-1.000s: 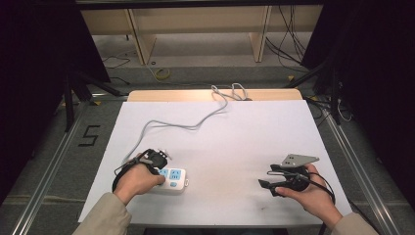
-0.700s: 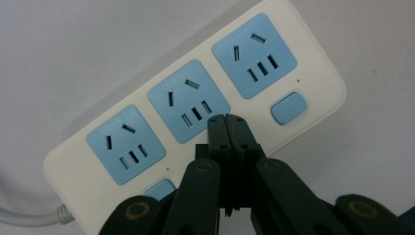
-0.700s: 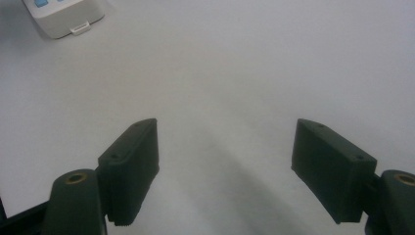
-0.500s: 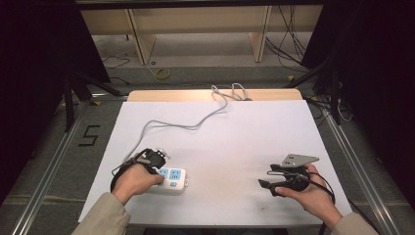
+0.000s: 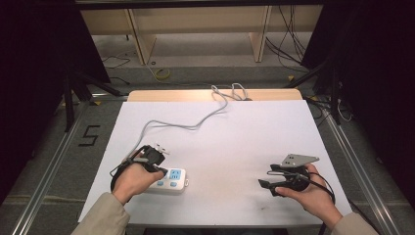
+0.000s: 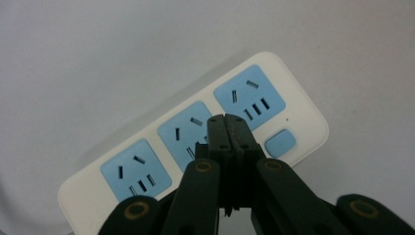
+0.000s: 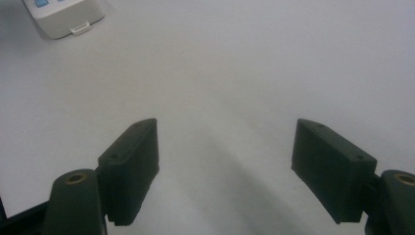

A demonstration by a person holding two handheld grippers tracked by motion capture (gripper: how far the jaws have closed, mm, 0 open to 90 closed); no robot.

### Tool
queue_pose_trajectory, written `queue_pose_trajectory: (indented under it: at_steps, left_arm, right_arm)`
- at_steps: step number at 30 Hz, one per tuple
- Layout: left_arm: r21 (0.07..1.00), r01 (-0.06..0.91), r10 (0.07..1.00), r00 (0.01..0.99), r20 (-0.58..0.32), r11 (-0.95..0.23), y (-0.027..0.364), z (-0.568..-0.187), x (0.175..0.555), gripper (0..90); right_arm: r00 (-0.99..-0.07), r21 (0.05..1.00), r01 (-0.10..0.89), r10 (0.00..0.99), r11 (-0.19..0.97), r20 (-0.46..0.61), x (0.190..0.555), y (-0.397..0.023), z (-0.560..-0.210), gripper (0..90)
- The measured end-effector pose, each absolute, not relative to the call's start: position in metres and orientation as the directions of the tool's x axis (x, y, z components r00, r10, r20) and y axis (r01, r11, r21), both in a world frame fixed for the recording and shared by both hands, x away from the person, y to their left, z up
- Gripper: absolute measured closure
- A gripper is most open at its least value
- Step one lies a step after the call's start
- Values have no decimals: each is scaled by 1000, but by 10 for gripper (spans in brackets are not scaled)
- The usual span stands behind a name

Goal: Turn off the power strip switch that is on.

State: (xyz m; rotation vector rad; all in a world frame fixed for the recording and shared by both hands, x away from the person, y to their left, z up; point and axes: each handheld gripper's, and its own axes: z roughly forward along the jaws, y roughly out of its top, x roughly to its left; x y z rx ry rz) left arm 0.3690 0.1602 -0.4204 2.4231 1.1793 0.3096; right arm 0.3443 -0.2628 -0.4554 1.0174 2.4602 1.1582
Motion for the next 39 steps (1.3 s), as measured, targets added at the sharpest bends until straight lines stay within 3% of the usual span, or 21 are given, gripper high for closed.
queue_pose_trajectory:
  at_steps: [7, 24, 30, 39]
  left_arm:
    - [585, 618, 769, 639, 15, -525, 160, -416, 368, 897]
    - [710, 542, 758, 652, -17, -450, 165, -411, 367, 857]
    - [773, 476, 736, 677, -17, -420, 167, -410, 367, 789]
    - [824, 416, 720, 694, -15, -385, 169, -414, 369, 616]
  right_arm:
    - [-730, 750, 491, 680, 444, 75, 344, -263, -455, 262]
    - [-730, 750, 490, 680, 444, 75, 344, -263, -455, 262]
    - [-730, 751, 489, 680, 444, 73, 344, -263, -455, 261]
    - [-729, 750, 491, 680, 443, 76, 344, -263, -455, 261]
